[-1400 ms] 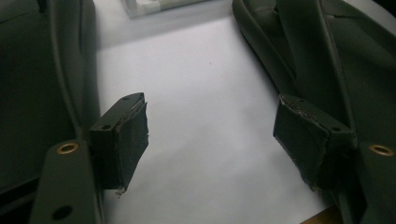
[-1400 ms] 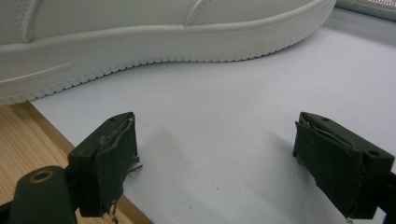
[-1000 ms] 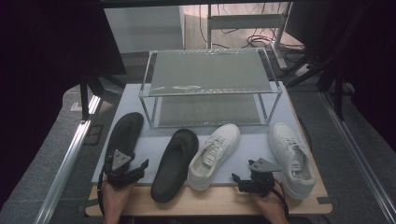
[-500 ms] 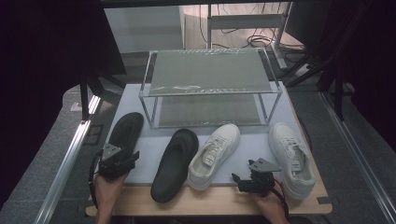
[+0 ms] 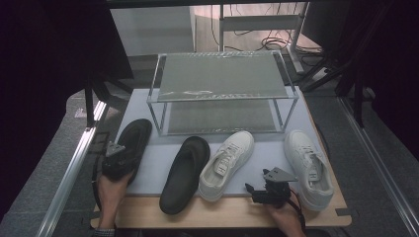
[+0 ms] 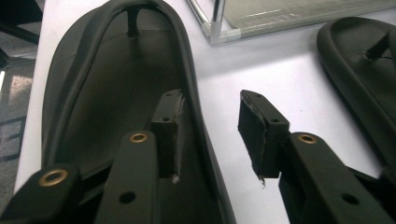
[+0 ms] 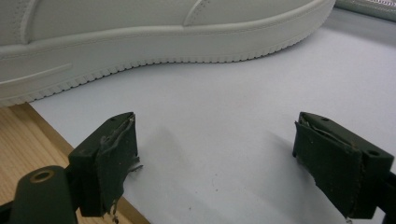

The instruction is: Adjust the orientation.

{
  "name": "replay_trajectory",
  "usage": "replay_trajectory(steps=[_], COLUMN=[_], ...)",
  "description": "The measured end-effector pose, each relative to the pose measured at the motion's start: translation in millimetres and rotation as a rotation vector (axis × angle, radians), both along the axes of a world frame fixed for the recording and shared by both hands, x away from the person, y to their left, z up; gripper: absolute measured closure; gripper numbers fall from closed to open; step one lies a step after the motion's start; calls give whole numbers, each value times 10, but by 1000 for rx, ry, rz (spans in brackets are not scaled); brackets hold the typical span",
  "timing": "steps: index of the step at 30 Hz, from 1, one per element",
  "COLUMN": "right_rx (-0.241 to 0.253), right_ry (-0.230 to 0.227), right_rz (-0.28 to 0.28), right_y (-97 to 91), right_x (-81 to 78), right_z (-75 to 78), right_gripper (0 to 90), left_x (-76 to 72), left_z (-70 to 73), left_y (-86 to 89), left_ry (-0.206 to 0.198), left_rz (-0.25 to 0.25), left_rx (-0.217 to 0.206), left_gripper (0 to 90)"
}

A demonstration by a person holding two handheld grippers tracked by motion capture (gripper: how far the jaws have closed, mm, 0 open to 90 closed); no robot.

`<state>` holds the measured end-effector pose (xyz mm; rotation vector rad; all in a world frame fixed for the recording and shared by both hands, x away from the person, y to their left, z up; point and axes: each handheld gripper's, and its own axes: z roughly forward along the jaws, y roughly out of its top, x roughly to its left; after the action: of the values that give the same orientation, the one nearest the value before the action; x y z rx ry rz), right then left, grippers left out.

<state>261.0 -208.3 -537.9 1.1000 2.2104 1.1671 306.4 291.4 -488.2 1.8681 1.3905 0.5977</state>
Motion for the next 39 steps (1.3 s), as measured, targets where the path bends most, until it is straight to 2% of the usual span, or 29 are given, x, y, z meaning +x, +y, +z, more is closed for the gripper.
replay_trajectory(steps=[9,18,21,23,30,39], right_rx=[2,3,3,3,3,2], right_ry=[0,0,0,0,0,0], right_rz=[1,1,1,1,1,1], right_y=[0,0,-1,-1,0,0], right_x=[1,1,1,1,1,1], right_z=[-1,-1,-1,-1,-1,-1], right_gripper=[140,140,140,140,140,141], left_x=[186,292,317,318,289,188], left_z=[-9,-35,-43,-45,-27,28], left_y=[24,-22,-30,-30,-4,75], left_ry=[60,110,122,121,112,91], left_rz=[5,13,15,14,35,34], left_rx=[11,31,37,32,44,47], left_gripper=[665,699,754,789,829,834])
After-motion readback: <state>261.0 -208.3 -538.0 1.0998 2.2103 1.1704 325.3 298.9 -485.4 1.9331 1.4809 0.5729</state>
